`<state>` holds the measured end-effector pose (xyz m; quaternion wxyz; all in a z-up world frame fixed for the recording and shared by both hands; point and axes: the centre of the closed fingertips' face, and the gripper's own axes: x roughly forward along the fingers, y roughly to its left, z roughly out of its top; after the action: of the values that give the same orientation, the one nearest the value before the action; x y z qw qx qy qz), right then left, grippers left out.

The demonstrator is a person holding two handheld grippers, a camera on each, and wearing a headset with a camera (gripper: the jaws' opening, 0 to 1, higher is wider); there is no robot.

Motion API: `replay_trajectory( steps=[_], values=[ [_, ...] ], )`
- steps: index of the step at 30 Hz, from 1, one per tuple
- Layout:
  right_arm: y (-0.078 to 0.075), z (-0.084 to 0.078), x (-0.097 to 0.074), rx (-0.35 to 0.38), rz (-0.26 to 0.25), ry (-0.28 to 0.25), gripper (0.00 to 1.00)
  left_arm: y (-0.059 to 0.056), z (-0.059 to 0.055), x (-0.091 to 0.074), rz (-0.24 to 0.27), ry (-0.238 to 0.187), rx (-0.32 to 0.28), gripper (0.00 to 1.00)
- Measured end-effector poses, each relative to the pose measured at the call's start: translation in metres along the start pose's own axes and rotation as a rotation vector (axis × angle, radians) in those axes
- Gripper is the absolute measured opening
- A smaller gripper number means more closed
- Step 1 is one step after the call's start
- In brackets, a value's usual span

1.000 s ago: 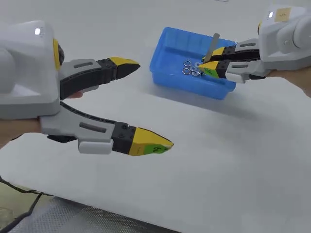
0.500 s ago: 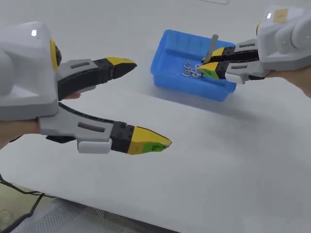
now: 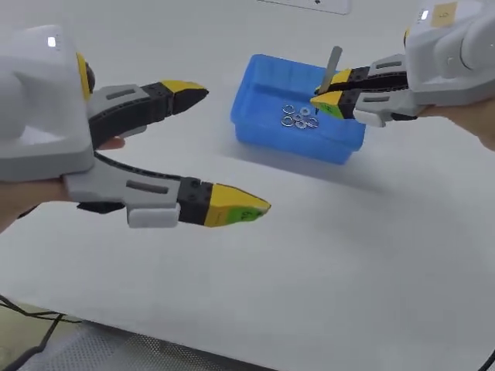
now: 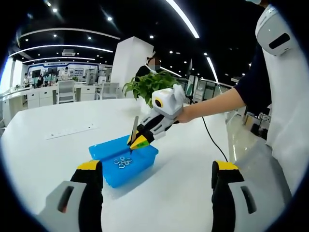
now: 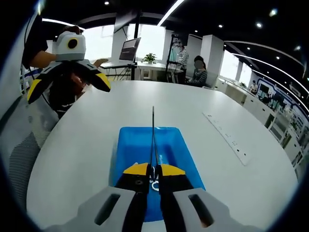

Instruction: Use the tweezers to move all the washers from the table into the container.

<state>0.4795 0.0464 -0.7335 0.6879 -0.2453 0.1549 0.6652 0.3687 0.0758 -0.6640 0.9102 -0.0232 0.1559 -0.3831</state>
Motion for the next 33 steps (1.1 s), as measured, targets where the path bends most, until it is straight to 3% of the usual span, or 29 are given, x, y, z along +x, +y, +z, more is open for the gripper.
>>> replay_trajectory(
  steps=[4, 7, 12, 17, 24, 27, 30, 31, 32, 33],
  values=[
    [0.008, 0.009, -0.005, -0.017, 0.012, 0.003, 0.07, 0.010, 0.015, 0.015, -0.017, -0.019, 0.049, 0.86],
    [0.014, 0.015, -0.007, -0.045, 0.034, 0.007, 0.07, 0.010, 0.024, 0.030, -0.073, 0.004, 0.084, 0.73],
    [0.033, 0.030, -0.014, -0.109, 0.068, 0.015, 0.07, 0.009, 0.038, 0.051, -0.118, -0.013, 0.142, 0.65],
    [0.053, 0.036, -0.021, -0.154, 0.090, 0.040, 0.07, 0.008, 0.043, 0.064, -0.152, -0.023, 0.131, 0.55],
    [0.065, 0.037, -0.028, -0.196, 0.100, 0.069, 0.07, -0.012, 0.044, 0.061, -0.230, 0.006, 0.257, 0.27],
    [0.069, 0.037, -0.029, -0.211, 0.106, 0.081, 0.07, -0.018, 0.046, 0.059, -0.251, 0.001, 0.279, 0.22],
    [0.073, 0.039, -0.029, -0.228, 0.115, 0.092, 0.07, -0.027, 0.043, 0.053, -0.296, 0.025, 0.329, 0.08],
    [0.073, 0.038, -0.029, -0.230, 0.118, 0.100, 0.07, -0.025, 0.044, 0.052, -0.277, 0.026, 0.366, 0.08],
    [0.074, 0.037, -0.029, -0.243, 0.121, 0.106, 0.07, -0.033, 0.041, 0.048, -0.302, 0.036, 0.366, 0.07],
    [0.075, 0.037, -0.028, -0.246, 0.125, 0.109, 0.07, -0.033, 0.042, 0.046, -0.299, 0.038, 0.374, 0.07]
  ],
)
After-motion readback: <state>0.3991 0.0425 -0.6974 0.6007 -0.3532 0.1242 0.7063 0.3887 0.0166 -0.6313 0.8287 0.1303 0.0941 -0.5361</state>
